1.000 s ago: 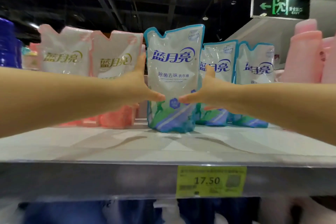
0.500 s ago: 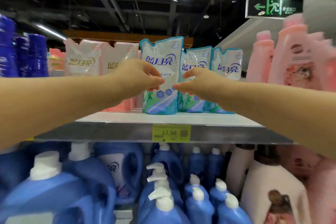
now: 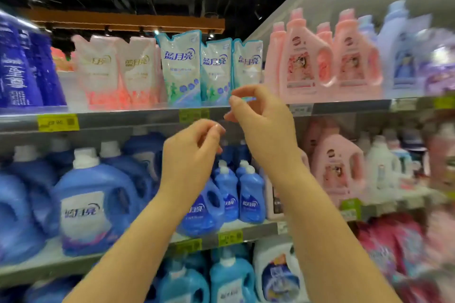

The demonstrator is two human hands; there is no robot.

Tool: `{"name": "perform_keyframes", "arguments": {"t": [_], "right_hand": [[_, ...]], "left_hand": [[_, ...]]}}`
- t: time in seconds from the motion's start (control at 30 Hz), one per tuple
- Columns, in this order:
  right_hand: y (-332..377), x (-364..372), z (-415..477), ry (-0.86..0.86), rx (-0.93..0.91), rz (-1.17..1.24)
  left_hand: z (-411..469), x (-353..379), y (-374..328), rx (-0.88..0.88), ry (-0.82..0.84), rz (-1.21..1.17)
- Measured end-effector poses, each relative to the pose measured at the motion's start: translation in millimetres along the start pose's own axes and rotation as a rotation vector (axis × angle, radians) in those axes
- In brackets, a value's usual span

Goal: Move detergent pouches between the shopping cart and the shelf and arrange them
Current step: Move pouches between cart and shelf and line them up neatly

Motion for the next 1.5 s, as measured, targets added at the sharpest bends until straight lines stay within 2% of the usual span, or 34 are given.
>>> {"name": "perform_keyframes", "arguments": {"t": [0.13,0.23,0.37,0.5,0.73,0.93,1.03,1.27,1.5], "right_hand": [[13.8,-49.5,-79.5,-0.139,0.078,-0.163],[17.5,-93.9,-137.2,-0.192,0.175,-0.34],[23.5,-165.6,-223.7,-0.142,0.315,-0.6],[23.8,-239.6,-303.4,-0.117,0.366,-0.856],[45.0,-385.6,-372.3,-0.083,0.529,-1.103],[83.1,-547.9,-408.5,-0.23,0.646,-1.246],[81.9,-610.2,-426.1,-0.339,0.752,-1.235],[-11.6,-679.8,-454.3,-0.549,1.03,-1.041],[-162.3,-734.6,-510.7,-0.719,1.367,-1.074]], "left_hand": [[-75.6,-19.6,-11.3,-0.277,0.072,-0.083],[-131.1,-35.9,-37.0,-0.347,0.159,-0.099],[-206.9,-57.3,-75.9,-0.421,0.263,-0.076],[-281.3,-65.0,-114.9,-0.391,0.385,-0.03],[-403.1,-35.1,-222.2,-0.279,0.656,-0.013],[-501.4,27.0,-324.7,-0.264,0.827,-0.119],[-535.8,60.5,-350.6,-0.243,0.874,-0.129],[-623.5,161.1,-348.2,-0.237,1.064,-0.12],[-782.1,273.2,-299.8,-0.321,1.539,-0.026]]}}
Point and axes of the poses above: each hand's wrist, its own z-axis towards the middle knuckle, its own x-axis out of the palm, y = z × x, the point moved 5 cm from there along z, towards the middle knuckle, and after that the axes turned 14 degrees about -y, right-handed, at the moved point
